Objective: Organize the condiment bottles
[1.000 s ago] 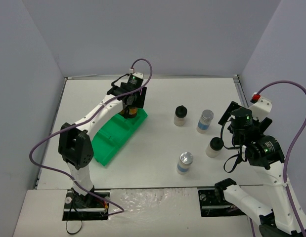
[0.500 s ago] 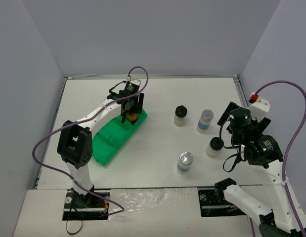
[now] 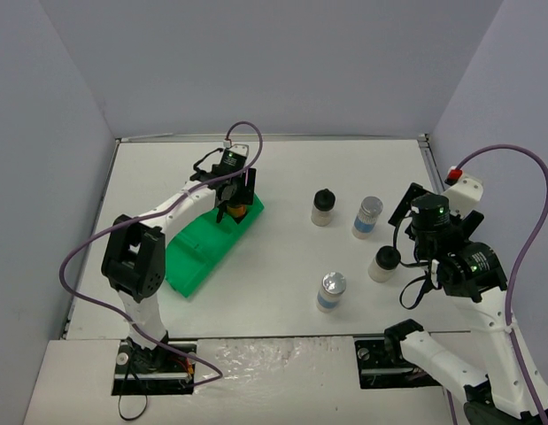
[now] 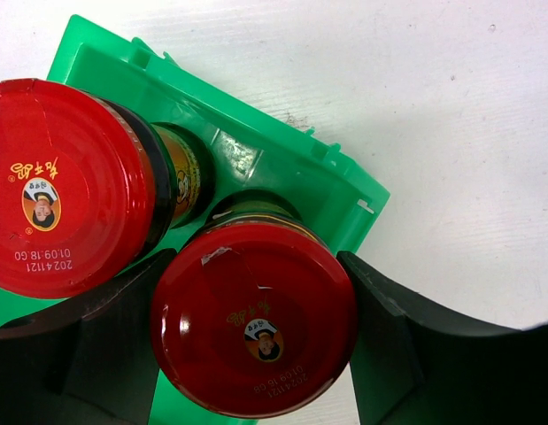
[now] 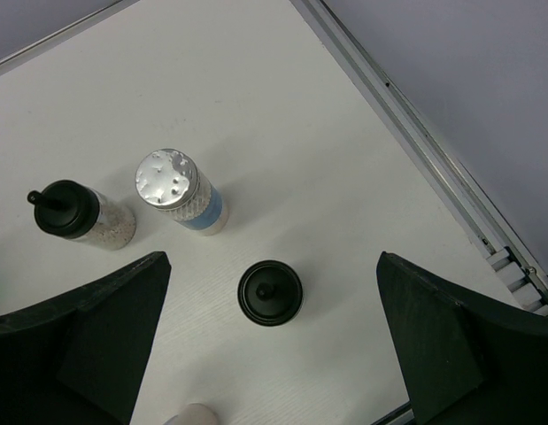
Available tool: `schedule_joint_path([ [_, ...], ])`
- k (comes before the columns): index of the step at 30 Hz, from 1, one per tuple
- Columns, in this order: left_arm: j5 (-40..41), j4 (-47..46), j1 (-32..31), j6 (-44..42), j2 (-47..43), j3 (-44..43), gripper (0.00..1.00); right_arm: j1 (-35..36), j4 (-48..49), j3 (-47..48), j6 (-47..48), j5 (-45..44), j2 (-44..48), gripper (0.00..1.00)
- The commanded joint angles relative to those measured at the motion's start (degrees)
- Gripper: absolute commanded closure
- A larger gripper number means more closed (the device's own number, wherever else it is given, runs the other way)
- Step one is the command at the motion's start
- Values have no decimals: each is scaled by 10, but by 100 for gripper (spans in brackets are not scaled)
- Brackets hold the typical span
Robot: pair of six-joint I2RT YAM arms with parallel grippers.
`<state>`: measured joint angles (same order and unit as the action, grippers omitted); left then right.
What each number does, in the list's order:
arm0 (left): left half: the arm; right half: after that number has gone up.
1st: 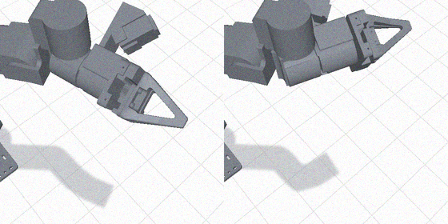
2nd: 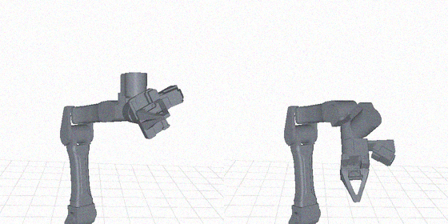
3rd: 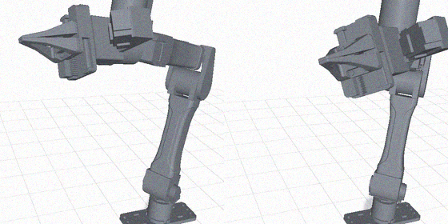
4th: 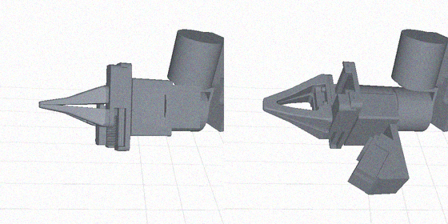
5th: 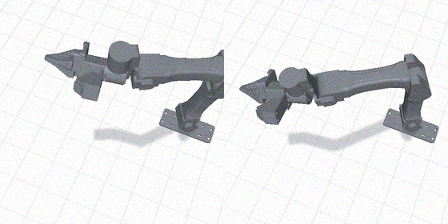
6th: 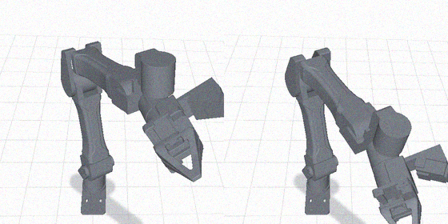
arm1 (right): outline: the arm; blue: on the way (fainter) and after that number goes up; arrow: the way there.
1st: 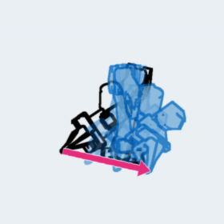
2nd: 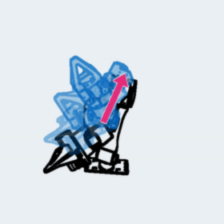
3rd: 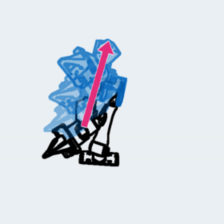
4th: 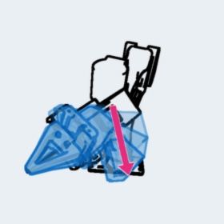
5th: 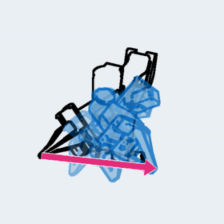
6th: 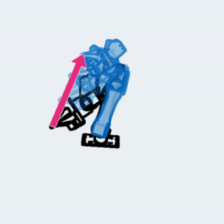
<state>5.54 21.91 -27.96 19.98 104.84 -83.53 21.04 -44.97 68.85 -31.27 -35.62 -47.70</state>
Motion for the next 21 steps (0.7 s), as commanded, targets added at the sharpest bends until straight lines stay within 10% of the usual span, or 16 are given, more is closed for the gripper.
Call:
schedule_joint_path([
  [1, 4, -53, 3, 12, -47, -20, 50, -3, 14, -5, 0, -9, -3, 0],
  [8, 17, -29, 0, 8, -74, -16, 18, -2, 15, -9, -3, -6, -6, 0],
  [21, 80, 43, -70, -33, -179, -24, 12, -2, 21, -12, -5, -8, -11, 0],
])
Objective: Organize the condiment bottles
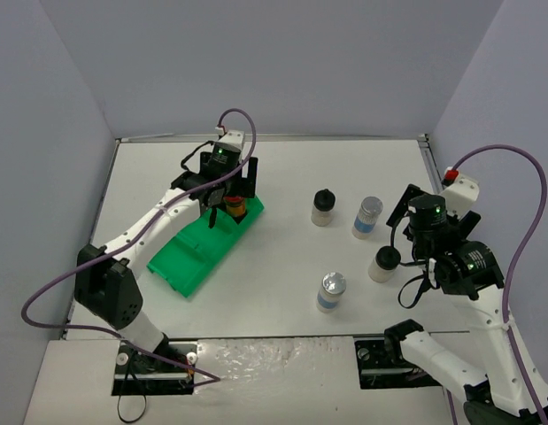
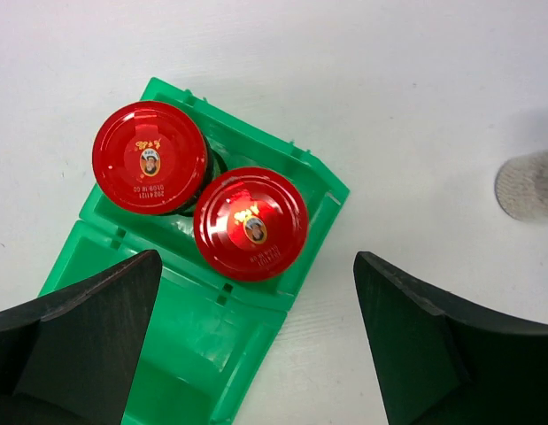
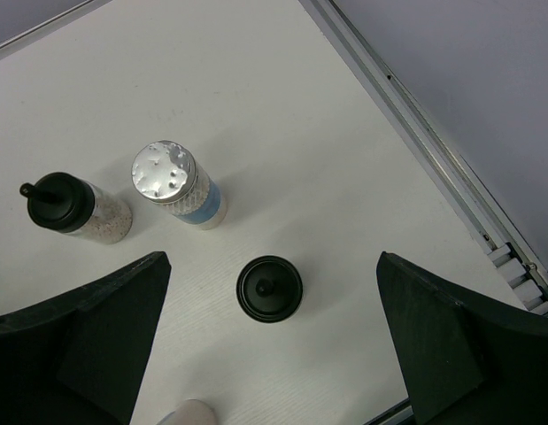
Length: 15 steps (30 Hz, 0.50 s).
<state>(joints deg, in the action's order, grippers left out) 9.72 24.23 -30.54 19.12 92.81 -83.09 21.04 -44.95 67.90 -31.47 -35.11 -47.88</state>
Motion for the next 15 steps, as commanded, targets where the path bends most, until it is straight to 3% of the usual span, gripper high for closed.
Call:
schedule_joint_path([
  [1, 42, 28, -64, -29, -67, -33, 11, -2, 21, -2, -3, -16, -10, 0],
  [5, 30, 34, -112, -29, -42, -74, 8, -2, 20, 11, -3, -33, -17, 0],
  [15, -44, 48, -151, -31, 187, -286, 7, -2, 17, 43, -6, -35, -22, 0],
])
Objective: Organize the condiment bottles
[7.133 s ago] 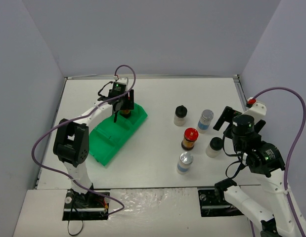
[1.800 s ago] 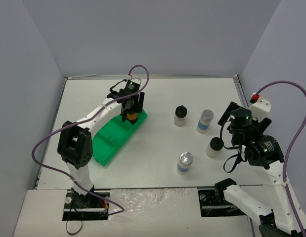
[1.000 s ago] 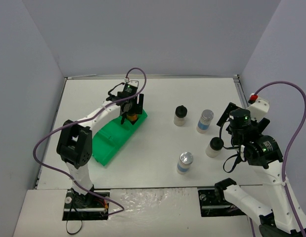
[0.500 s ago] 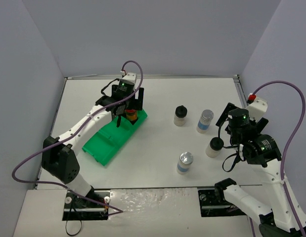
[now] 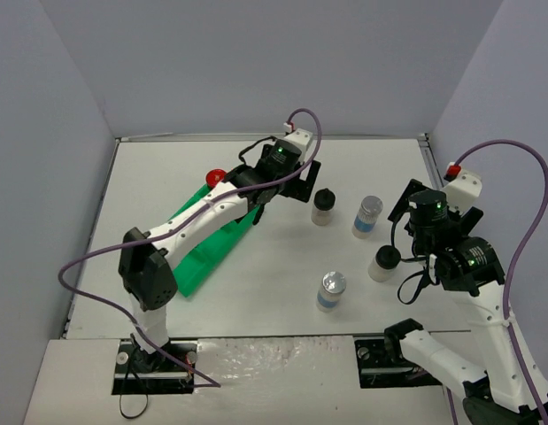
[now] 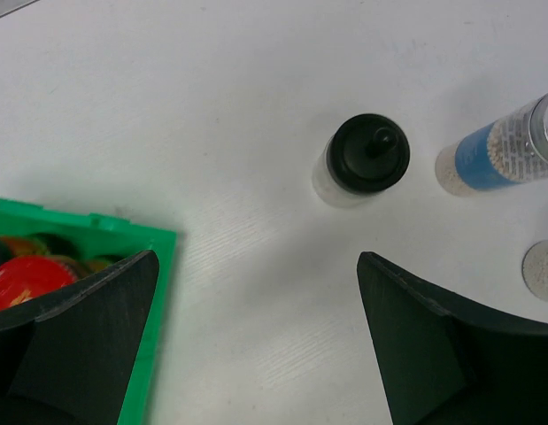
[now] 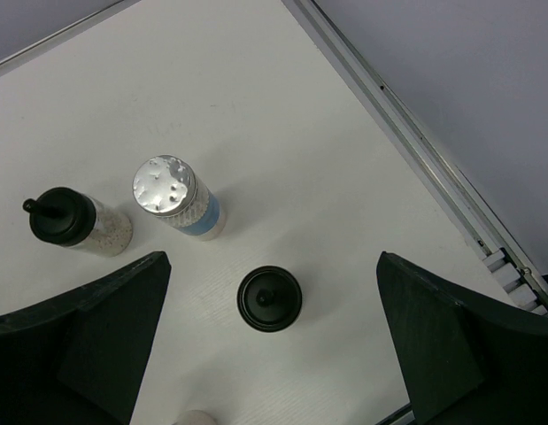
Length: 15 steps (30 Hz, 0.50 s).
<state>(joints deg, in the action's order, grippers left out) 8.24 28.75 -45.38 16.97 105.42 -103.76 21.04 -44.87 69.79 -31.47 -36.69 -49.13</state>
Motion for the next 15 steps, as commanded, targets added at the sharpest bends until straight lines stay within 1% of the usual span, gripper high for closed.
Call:
schedule_joint_path([
  [1, -34, 2, -3, -15, 83, -100, 6, -3, 16, 25, -7, -15, -10, 0],
  [4, -50, -3, -3, -23, 128, -142, 3, -2, 14, 25, -8, -10, -10, 0],
  [7, -68, -17, -2, -25, 151, -159, 3, -3, 9, 26, -7, -12, -11, 0],
  [15, -123, -73, -1, -23, 168, -142, 3, -3, 5, 22, -8, -7, -11, 0],
])
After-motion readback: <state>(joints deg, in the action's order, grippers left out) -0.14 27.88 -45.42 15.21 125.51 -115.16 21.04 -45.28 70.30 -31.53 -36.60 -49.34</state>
